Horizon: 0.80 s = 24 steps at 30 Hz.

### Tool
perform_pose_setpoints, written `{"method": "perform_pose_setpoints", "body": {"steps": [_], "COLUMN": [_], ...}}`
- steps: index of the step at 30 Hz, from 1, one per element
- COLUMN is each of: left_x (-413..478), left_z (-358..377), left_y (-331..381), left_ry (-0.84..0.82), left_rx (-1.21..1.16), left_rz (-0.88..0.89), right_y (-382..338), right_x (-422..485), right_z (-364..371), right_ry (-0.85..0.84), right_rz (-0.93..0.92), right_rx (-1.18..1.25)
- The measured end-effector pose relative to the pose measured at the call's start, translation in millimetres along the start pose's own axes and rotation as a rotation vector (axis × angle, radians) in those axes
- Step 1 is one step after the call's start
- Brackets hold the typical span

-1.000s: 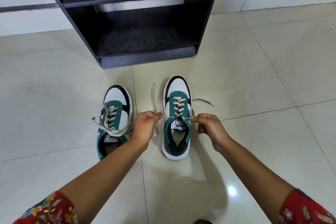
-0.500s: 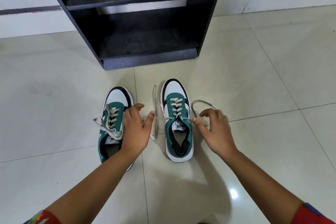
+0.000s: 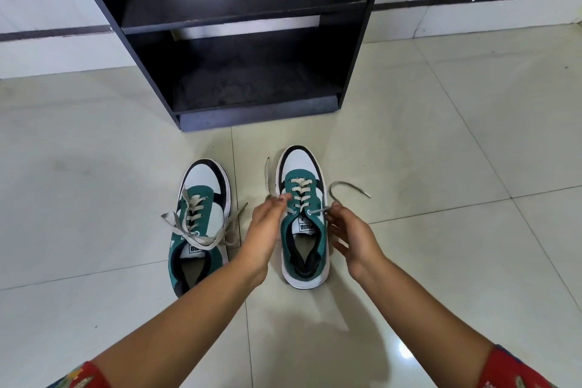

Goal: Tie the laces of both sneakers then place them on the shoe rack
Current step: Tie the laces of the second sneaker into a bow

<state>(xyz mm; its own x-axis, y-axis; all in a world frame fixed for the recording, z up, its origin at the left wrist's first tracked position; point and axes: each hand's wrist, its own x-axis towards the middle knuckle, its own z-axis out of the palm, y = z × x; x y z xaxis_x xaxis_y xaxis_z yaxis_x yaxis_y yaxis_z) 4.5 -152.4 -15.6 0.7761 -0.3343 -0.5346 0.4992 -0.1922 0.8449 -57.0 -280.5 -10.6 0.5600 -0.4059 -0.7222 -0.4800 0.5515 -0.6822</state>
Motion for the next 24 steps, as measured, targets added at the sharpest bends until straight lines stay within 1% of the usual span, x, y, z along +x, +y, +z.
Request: {"method": "perform_pose_setpoints", "body": {"steps": [2, 4, 5, 7, 9, 10, 11, 13, 15, 16, 17, 18, 19, 20, 21, 22, 23, 24], "left_x": [1, 1, 3, 11, 16, 18, 21, 25, 25, 23, 19, 15, 13, 11, 11, 12, 14, 14], "left_z": [2, 0, -2, -10, -17, -19, -21, -24, -26, -25, -24, -21, -19, -16, -14, -12, -12, -12], "left_y": [6, 11, 13, 15, 20, 21, 21, 21, 21, 21, 23, 25, 27, 29, 31, 34, 37, 42], "left_ry": [0.013, -0.014, -0.049, -0.173, -0.328, -0.381, -0.407, -0.374, -0.248, -0.173, -0.103, -0.043, 0.020, 0.090, 0.146, 0.158, 0.119, 0.029], "left_rx": [0.075, 0.162, 0.201, 0.323, 0.474, 0.533, 0.584, 0.690, 0.788, 0.811, 0.799, 0.759, 0.750, 0.799, 0.898, 0.981, 0.992, 0.941], "left_rz": [0.157, 0.322, 0.416, 0.586, 0.677, 0.716, 0.746, 0.814, 0.903, 0.919, 0.895, 0.848, 0.786, 0.729, 0.664, 0.584, 0.493, 0.407], "right_y": [-7, -15, -19, -25, -29, -31, -33, -35, -31, -28, -24, -19, -14, -9, -5, -1, 3, 7], "right_x": [5, 8, 7, 4, 4, 3, 3, 1, -2, -4, -5, -6, -7, -7, -7, -6, -5, -3], "right_z": [3, 7, 10, 14, 17, 17, 16, 13, 9, 8, 6, 5, 3, 3, 3, 4, 5, 7], "right_ry": [-0.036, -0.096, -0.135, -0.175, -0.193, -0.209, -0.210, -0.190, -0.169, -0.173, -0.181, -0.192, -0.188, -0.164, -0.125, -0.074, -0.038, -0.011], "right_rz": [-0.041, -0.198, -0.294, -0.482, -0.641, -0.696, -0.728, -0.754, -0.730, -0.698, -0.686, -0.707, -0.763, -0.826, -0.876, -0.909, -0.917, -0.918], "right_rx": [0.075, 0.034, -0.050, -0.362, -0.752, -0.881, -0.938, -0.898, -0.719, -0.614, -0.532, -0.501, -0.535, -0.617, -0.711, -0.800, -0.866, -0.923]}}
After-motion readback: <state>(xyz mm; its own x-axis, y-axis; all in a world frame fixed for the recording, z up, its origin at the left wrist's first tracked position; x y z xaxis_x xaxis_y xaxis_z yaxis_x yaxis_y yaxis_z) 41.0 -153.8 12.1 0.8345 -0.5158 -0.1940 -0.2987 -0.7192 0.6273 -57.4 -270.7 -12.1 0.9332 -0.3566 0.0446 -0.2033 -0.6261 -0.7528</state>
